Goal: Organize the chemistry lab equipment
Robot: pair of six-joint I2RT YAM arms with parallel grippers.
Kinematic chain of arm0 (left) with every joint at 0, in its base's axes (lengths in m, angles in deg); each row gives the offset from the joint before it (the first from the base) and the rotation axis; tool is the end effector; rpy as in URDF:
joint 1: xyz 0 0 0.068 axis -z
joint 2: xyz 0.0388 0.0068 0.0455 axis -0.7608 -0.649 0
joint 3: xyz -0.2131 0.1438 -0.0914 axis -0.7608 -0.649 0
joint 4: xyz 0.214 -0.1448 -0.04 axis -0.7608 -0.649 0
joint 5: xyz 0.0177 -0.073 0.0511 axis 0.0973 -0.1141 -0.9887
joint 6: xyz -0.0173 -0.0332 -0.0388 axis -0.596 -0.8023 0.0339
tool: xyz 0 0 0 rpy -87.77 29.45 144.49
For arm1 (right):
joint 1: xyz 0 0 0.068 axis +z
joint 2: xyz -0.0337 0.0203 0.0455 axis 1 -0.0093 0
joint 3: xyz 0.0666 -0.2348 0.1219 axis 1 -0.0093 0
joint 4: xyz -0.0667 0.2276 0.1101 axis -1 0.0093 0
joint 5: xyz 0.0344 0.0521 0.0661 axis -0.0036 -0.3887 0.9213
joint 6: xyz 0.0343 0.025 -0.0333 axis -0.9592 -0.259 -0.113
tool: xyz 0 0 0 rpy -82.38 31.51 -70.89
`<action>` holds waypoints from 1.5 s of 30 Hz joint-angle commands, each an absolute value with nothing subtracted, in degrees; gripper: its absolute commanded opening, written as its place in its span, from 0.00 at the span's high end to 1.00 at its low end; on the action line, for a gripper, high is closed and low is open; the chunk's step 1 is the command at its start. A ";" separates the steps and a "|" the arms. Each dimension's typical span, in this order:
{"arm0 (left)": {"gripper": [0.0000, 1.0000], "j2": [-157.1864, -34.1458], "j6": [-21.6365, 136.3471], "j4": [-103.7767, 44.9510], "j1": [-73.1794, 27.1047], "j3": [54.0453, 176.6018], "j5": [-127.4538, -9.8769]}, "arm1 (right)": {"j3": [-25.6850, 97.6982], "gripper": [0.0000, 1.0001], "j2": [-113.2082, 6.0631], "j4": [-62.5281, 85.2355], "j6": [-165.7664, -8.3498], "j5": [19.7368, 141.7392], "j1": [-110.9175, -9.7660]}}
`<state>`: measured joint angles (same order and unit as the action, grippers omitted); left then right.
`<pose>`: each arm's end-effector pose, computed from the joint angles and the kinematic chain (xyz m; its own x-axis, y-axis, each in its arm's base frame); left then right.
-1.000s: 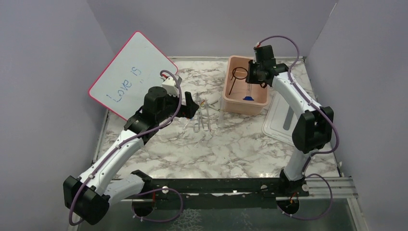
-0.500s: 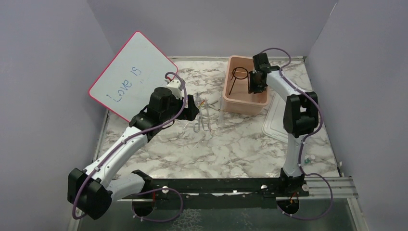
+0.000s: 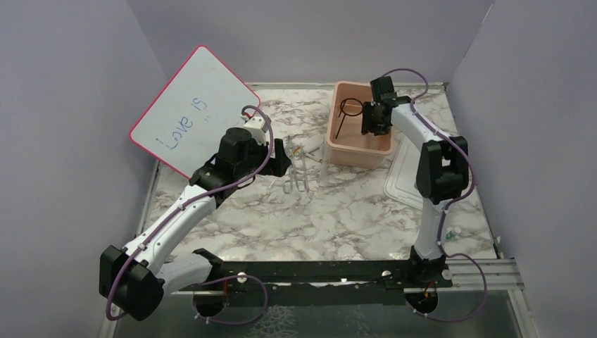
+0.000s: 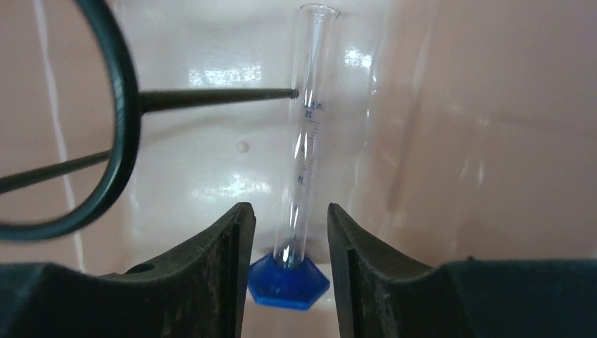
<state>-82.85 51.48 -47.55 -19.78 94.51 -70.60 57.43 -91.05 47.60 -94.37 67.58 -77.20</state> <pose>0.2131 -0.1263 0.3090 -0.5529 -0.0274 -0.8328 0.4324 0.8449 -0.3148 0.4439 0.0931 0.2183 -0.8462 0.0646 -0.5289 0.0457 0.9978 0.0487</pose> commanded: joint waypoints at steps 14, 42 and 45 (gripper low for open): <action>0.10 -82.33 51.59 -48.09 -19.83 94.12 -76.42 | 39.23 0.59 -56.82 33.67 -97.03 79.28 -68.69; 0.06 -69.52 45.95 -50.68 -20.07 91.19 -106.57 | 58.86 0.56 -94.19 41.07 -106.15 53.50 -39.65; 0.06 -70.36 46.21 -50.68 -20.31 91.30 -105.26 | 61.75 0.58 -97.12 42.51 -105.33 51.50 -39.64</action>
<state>-69.67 46.04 -51.75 -19.84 91.32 -105.48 57.84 -93.46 38.59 -105.37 56.93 -39.69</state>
